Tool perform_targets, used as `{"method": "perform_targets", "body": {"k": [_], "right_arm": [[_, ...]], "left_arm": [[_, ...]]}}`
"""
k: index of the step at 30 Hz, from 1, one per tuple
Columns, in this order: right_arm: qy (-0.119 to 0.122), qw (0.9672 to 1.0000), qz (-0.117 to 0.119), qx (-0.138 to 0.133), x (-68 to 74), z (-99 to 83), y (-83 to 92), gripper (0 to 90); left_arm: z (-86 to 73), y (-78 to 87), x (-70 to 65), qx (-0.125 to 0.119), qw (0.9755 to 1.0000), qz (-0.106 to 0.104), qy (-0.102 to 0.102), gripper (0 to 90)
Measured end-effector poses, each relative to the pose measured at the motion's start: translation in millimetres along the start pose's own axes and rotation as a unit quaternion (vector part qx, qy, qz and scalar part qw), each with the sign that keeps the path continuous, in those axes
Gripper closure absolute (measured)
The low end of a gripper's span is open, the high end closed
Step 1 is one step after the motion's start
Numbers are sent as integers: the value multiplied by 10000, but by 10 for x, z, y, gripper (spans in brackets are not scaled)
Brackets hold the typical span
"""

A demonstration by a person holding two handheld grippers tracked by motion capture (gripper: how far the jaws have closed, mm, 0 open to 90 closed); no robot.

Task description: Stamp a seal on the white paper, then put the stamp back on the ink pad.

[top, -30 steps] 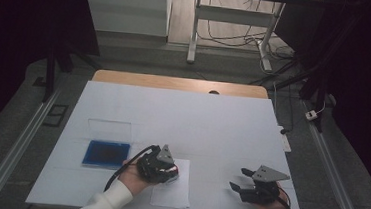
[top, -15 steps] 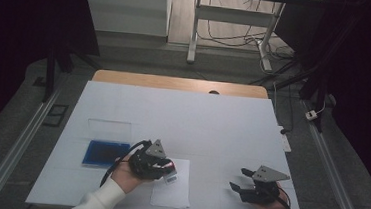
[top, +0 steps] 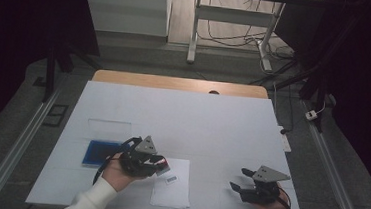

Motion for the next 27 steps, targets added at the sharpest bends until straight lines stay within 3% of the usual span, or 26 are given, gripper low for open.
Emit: {"method": "perform_targets", "body": {"k": [15,27], "right_arm": [[-3,10000,-48,-26,-12,1,3,320],[10,10000,-63,-31,-11,7,10,320]], "left_arm": [[-61,299,209,-249,9993,217,149,705],[-210,570,532,-499,9958,513,572,705]]}}
Point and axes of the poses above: each handheld gripper's, and its own axes: y roughly backward along the jaws, z roughly out of its top, x roughly to its left, the point moved 8 cm from there along -y, roughly forward along the jaws, and after that the axes turned 7 degrees about y, right-handed, at the moved point
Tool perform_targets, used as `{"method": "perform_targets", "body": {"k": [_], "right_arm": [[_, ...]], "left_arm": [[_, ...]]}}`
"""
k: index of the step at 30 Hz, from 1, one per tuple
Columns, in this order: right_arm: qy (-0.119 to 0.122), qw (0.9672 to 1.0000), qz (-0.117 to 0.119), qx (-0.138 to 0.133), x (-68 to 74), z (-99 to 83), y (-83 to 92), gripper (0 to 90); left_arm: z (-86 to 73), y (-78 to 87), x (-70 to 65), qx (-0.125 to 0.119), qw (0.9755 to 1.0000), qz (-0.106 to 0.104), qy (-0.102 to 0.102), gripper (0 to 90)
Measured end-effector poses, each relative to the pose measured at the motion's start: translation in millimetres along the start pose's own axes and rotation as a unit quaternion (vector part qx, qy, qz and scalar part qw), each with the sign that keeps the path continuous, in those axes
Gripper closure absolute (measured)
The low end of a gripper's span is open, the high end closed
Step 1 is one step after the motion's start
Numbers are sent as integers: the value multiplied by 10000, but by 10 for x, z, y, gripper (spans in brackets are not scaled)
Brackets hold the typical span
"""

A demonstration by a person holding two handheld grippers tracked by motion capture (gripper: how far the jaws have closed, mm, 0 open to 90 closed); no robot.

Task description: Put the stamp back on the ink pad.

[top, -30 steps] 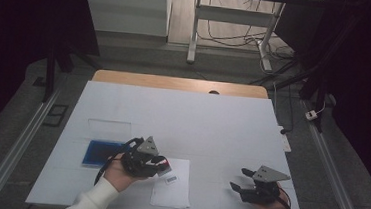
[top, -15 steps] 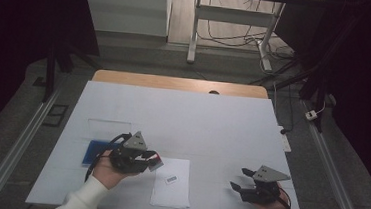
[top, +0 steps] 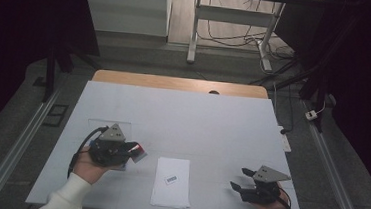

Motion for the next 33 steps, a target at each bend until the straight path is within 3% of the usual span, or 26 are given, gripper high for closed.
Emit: {"method": "perform_targets", "body": {"k": [12,33], "right_arm": [[-8,10000,-8,38,-1,-11,1,320],[11,10000,9,67,4,-17,-7,320]], "left_arm": [[-188,143,364,0,9987,312,400,705],[-548,183,729,433,9937,782,677,704]]}}
Point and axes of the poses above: each handheld gripper's, and its own axes: y roughly backward along the jaws, z roughly out of its top, x roughly to its left, the point moved 8 cm from there along -y, roughly forward along the jaws, and after that the axes turned 7 degrees about y, right-handed, at the moved point
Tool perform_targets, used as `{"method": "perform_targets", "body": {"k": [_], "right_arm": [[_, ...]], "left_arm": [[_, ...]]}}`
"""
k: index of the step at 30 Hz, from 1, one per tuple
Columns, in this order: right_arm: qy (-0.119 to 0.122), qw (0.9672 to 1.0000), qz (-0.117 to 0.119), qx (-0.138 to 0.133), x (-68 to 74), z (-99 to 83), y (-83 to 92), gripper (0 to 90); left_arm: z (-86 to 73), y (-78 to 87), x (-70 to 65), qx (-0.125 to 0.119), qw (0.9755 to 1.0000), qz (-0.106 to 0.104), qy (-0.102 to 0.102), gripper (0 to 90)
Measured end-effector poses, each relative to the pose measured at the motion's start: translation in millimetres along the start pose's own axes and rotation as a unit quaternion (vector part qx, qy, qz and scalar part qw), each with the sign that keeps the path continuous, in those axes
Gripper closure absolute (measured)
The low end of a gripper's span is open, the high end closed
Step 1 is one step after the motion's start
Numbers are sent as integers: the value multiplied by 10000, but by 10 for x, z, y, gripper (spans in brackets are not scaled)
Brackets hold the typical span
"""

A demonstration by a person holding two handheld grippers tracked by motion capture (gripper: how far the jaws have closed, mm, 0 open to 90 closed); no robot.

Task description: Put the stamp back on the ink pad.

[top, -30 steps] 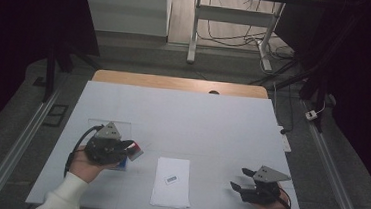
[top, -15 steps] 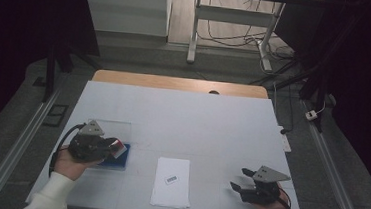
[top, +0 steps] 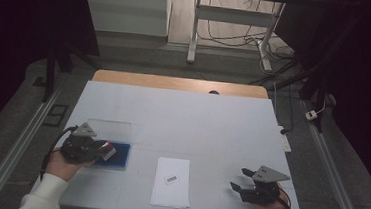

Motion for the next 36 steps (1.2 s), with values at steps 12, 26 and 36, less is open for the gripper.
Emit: {"method": "perform_targets", "body": {"k": [12,26,36], "right_arm": [[10,10000,5,31,-1,-10,-2,321],[18,10000,19,52,4,-16,-8,322],[22,10000,18,60,7,-17,-6,324]], "left_arm": [[-11,-89,39,190,9996,184,-101,704],[-55,-170,31,328,9989,281,-189,698],[4,-111,24,-31,9997,225,-116,540]]}}
Point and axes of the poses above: each handheld gripper's, and its own axes: y roughly backward along the jaws, z roughly out of its top, x roughly to its left, the point moved 8 cm from there along -y, roughly forward along the jaws, and after that the axes turned 7 degrees about y, right-handed, at the moved point
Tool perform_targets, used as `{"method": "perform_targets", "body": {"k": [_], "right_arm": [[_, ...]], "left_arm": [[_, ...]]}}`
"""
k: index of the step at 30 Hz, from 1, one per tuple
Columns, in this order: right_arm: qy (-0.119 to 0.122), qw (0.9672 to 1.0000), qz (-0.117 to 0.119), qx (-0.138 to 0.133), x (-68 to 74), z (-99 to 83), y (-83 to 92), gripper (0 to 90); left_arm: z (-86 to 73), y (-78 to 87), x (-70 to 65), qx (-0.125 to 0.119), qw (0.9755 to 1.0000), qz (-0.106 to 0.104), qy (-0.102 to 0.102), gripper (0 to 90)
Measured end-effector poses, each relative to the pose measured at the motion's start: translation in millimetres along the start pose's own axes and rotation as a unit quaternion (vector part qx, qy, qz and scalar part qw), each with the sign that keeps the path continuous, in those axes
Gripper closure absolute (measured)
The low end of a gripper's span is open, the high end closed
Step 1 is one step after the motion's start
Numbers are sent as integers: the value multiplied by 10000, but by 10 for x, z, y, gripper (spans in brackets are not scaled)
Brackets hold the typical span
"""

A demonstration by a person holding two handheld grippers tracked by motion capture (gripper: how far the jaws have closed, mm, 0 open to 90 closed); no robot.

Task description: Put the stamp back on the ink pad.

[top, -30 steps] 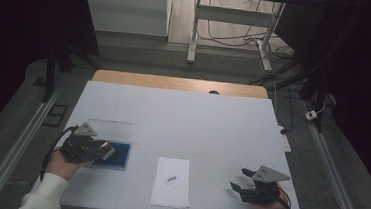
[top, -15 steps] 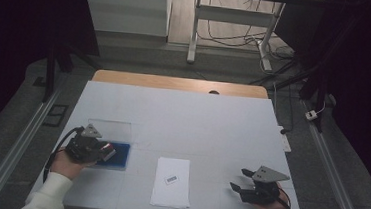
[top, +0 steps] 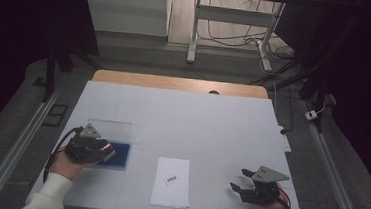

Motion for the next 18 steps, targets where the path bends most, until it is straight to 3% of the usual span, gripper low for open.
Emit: {"method": "perform_targets", "body": {"k": [3,7,18], "right_arm": [[3,10000,6,7,6,3,2,324],[3,10000,-3,2,4,5,4,324],[-28,10000,-43,-65,-5,18,34,324]], "left_arm": [[17,35,-16,-162,9999,43,32,423],[29,89,-57,-364,9993,17,56,339],[-112,251,-250,-778,9969,-110,22,309]]}}
Point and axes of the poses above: each handheld gripper's, and its own axes: y roughly backward along the jaws, z roughly out of its top, x roughly to its left, the point moved 8 cm from there along -y, roughly forward along the jaws, and after that the axes turned 7 degrees about y, right-handed, at the moved point
